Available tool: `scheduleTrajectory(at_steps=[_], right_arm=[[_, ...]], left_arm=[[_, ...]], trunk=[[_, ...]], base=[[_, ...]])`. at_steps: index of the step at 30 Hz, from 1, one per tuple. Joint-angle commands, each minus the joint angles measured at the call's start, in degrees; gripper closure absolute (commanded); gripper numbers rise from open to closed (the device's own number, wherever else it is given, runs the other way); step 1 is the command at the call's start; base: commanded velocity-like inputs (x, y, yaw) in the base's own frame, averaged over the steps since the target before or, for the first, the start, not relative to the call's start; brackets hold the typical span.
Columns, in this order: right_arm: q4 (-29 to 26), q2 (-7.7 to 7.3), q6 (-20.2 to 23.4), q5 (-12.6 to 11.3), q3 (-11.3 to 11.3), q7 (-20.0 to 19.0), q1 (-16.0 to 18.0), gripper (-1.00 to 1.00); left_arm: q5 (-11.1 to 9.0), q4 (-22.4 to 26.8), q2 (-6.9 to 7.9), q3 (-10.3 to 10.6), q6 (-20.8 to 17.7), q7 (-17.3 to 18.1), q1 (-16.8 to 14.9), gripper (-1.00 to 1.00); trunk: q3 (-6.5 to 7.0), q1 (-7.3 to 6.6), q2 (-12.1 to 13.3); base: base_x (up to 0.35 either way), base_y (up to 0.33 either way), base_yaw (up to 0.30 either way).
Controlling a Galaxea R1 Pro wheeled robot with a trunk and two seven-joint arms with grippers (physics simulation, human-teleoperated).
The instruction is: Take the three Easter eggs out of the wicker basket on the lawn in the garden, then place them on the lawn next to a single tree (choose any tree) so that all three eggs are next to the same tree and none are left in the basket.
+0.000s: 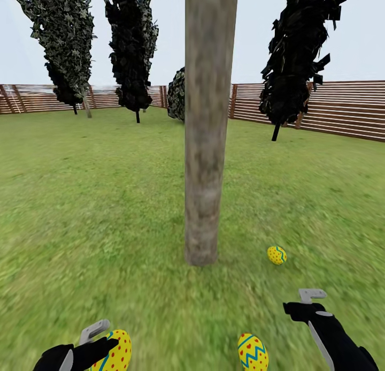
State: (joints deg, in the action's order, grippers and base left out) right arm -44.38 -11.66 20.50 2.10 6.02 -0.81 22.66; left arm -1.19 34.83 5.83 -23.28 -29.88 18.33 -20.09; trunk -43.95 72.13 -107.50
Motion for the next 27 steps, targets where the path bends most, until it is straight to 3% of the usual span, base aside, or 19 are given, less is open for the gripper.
scheduleTrajectory(at_steps=[1, 27], right_arm=[[-0.1, 0.01, 0.3, 0.2, 0.1, -0.1, 0.0, -1.00], [0.0, 0.14, 0.4, 0.3, 0.0, 0.0, 0.0, -1.00]], left_arm=[[-0.1, 0.1, -0.03, -0.2, -0.4, 0.2, 0.0, 1.00], [-0.1, 0.1, -0.03, -0.2, -0.4, 0.2, 0.0, 1.00]], trunk=[[-0.24, 0.22, -0.4], [-4.91, 5.93, -10.9]], base=[[0.000, 0.000, 0.000], [0.000, 0.000, 0.000]])
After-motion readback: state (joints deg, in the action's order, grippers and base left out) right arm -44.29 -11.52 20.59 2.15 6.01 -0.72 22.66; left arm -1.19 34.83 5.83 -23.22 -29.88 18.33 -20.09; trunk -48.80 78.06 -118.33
